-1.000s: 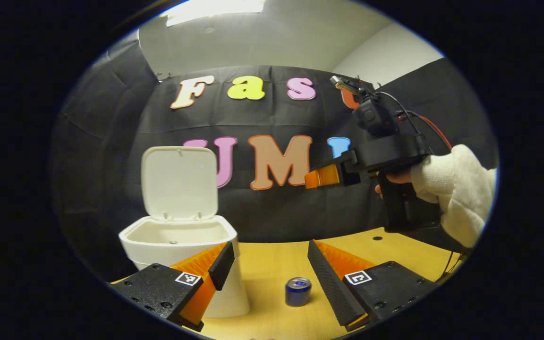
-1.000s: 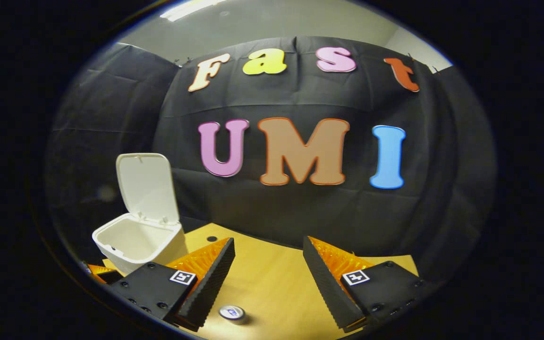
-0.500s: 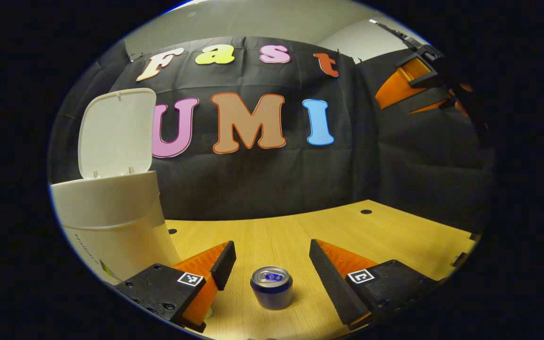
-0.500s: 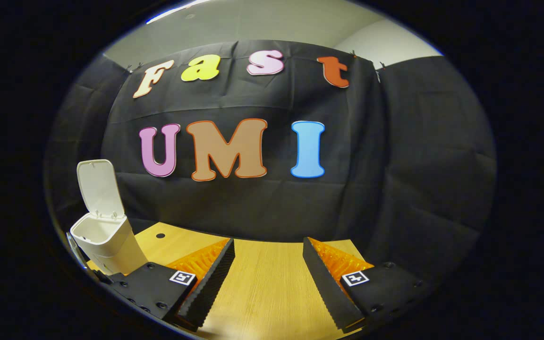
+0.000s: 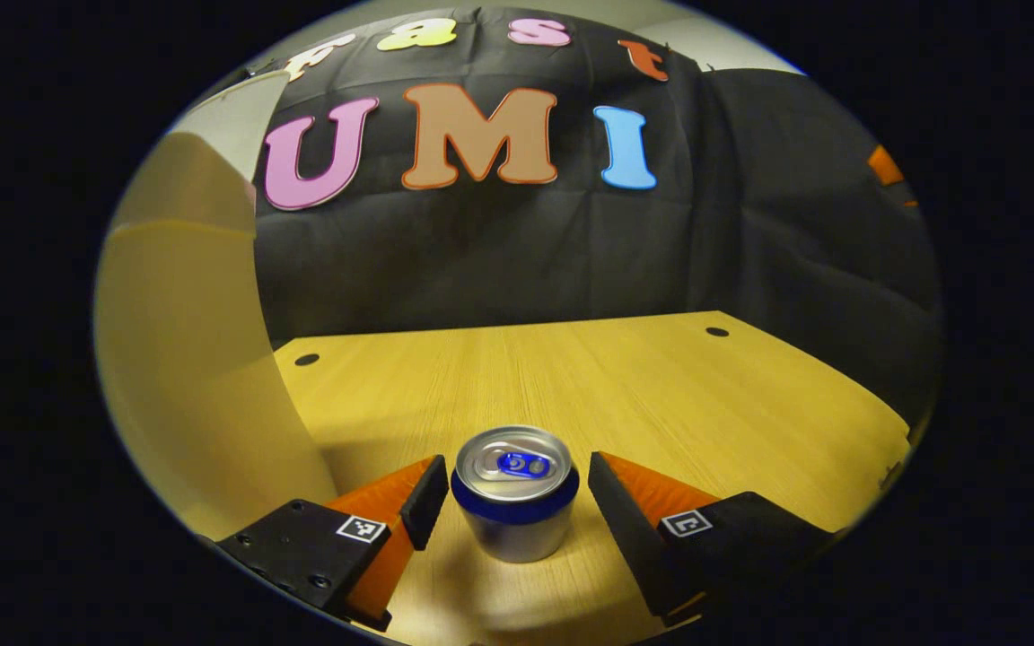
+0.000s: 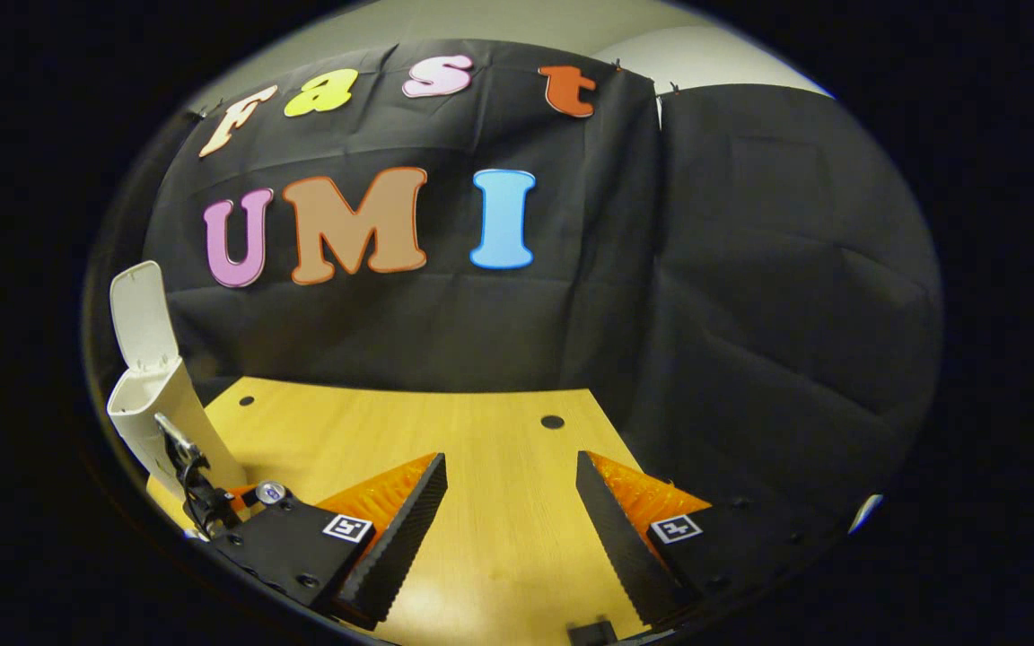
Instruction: Press the lid of the desktop garbage bin to open it, pick up the crumpled paper on the desktop and throw it into the bin, then pick up the pop can on the desktop and drop it into the bin, and finally close the garbage bin lid.
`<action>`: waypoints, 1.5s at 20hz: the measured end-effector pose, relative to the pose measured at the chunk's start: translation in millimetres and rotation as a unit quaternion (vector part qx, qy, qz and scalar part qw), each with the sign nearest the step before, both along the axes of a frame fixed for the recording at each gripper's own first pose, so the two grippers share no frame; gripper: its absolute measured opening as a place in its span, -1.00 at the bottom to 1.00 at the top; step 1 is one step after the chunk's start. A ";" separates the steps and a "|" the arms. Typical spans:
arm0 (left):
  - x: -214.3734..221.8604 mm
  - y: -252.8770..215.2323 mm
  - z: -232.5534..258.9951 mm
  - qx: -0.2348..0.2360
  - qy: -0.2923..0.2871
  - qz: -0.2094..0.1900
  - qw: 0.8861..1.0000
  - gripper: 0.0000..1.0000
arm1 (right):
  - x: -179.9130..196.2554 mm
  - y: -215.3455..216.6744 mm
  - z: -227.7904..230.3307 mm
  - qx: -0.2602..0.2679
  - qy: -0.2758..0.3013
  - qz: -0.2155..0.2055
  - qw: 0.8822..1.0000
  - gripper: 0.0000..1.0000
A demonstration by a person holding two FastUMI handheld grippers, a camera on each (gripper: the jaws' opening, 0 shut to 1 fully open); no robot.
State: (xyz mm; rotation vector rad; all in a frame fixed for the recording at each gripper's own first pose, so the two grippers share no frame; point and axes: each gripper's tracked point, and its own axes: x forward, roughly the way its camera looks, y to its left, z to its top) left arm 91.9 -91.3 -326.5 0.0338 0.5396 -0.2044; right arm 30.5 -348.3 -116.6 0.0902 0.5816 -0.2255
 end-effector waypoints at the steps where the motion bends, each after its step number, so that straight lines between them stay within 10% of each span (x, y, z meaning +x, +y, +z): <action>1: 0.0 -0.4 -5.7 0.001 0.009 0.003 1.000 0.89 | -6.9 -2.8 -3.7 0.000 0.010 -0.004 1.000 0.93; 8: 2.3 -7.2 0.7 0.009 0.021 0.009 1.000 0.56 | -35.6 -28.5 -3.9 -0.023 0.009 -0.024 0.999 0.92; 17: 45.9 -10.2 190.8 -0.052 -0.069 0.034 0.996 0.55 | -35.5 -46.9 11.6 -0.004 -0.035 -0.007 0.999 0.93; 22: 65.2 43.9 303.2 -0.057 -0.131 0.095 0.985 0.53 | -29.2 -45.9 -0.5 0.036 -0.046 0.031 0.998 0.94; 30: 40.0 193.0 311.9 0.012 -0.124 0.236 0.964 0.53 | -20.4 -39.5 -6.1 0.060 -0.054 0.069 0.994 0.86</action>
